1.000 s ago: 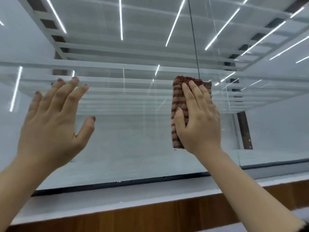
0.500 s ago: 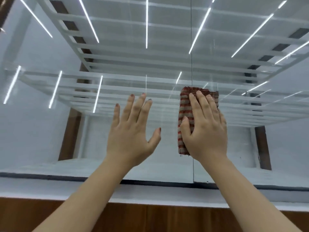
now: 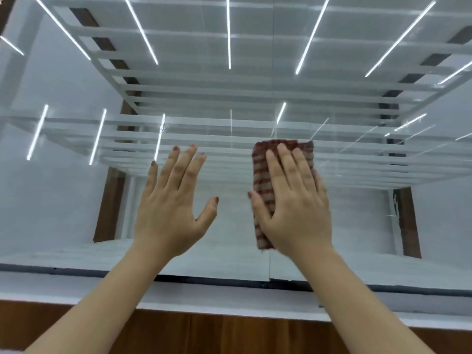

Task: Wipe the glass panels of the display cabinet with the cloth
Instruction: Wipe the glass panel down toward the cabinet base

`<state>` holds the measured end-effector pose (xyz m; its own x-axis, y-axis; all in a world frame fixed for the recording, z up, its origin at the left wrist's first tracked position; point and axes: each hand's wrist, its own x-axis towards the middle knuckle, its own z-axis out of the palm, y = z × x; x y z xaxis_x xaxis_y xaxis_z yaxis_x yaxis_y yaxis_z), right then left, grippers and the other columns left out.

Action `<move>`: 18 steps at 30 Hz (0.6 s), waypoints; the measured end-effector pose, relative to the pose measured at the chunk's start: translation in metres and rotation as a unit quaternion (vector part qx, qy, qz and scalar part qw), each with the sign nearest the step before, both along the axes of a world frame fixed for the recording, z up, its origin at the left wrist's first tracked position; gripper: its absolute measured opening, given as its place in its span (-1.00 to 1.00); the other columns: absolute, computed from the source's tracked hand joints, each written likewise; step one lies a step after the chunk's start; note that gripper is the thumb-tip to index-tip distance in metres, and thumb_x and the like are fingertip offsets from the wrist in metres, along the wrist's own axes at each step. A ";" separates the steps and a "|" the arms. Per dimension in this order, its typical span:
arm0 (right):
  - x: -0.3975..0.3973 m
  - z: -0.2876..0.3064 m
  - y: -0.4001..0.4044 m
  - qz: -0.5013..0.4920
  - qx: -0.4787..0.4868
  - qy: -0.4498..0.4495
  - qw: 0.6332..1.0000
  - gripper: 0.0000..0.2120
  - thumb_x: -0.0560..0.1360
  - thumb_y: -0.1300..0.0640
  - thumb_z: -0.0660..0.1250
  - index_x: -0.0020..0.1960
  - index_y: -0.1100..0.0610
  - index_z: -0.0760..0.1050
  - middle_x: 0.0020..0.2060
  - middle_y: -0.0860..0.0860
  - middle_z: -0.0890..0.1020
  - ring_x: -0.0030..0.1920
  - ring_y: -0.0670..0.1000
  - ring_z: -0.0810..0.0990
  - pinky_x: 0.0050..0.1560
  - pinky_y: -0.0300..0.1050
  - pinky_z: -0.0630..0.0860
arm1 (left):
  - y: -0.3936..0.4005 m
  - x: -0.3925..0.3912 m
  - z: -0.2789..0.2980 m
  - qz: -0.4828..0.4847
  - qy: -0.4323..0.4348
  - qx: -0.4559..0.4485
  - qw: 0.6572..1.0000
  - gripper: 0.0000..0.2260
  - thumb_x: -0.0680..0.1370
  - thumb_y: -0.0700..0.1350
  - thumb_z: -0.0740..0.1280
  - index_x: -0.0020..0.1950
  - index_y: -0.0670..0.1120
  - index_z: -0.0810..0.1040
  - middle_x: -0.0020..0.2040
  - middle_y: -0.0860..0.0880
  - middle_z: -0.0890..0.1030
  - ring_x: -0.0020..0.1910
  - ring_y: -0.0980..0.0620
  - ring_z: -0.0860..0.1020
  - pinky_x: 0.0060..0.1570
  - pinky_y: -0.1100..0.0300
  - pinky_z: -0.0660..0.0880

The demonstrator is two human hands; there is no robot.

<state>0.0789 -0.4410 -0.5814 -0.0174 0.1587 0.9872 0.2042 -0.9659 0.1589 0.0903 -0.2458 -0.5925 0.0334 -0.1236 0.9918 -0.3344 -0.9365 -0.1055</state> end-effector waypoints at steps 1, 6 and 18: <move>0.000 0.006 -0.004 0.006 0.019 -0.006 1.000 -0.38 0.52 -0.20 -0.01 0.47 0.11 0.18 0.46 0.07 0.22 0.47 0.07 0.12 0.41 0.02 -0.04 | 0.000 0.000 0.000 -0.001 0.002 0.000 1.000 -0.37 0.49 0.18 0.04 0.51 -0.05 0.11 0.53 0.00 0.08 0.51 0.02 -0.04 0.46 -0.05 -0.10; 0.004 -0.012 -0.019 0.051 0.089 -0.019 0.995 -0.41 0.53 -0.16 -0.01 0.48 0.12 0.15 0.47 0.07 0.19 0.47 0.08 0.11 0.39 0.06 0.06 | -0.001 0.000 -0.001 -0.003 0.007 -0.007 1.000 -0.37 0.48 0.17 0.05 0.51 -0.04 0.12 0.52 0.00 0.12 0.51 0.02 -0.01 0.45 -0.11 -0.02; 0.004 -0.020 -0.022 0.082 0.090 -0.018 0.992 -0.39 0.53 -0.16 0.00 0.48 0.12 0.13 0.48 0.07 0.18 0.47 0.08 0.10 0.37 0.04 0.06 | -0.063 -0.012 0.008 -0.007 -0.005 0.056 0.998 -0.42 0.48 0.16 0.08 0.44 -0.08 0.23 0.46 -0.06 0.26 0.48 -0.04 0.10 0.44 -0.06 -0.04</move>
<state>0.0828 -0.4631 -0.6014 -0.0638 -0.0283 0.9976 0.3583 -0.9336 -0.0036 0.0786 -0.3085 -0.5847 0.0215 -0.2348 0.9718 -0.3465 -0.9136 -0.2130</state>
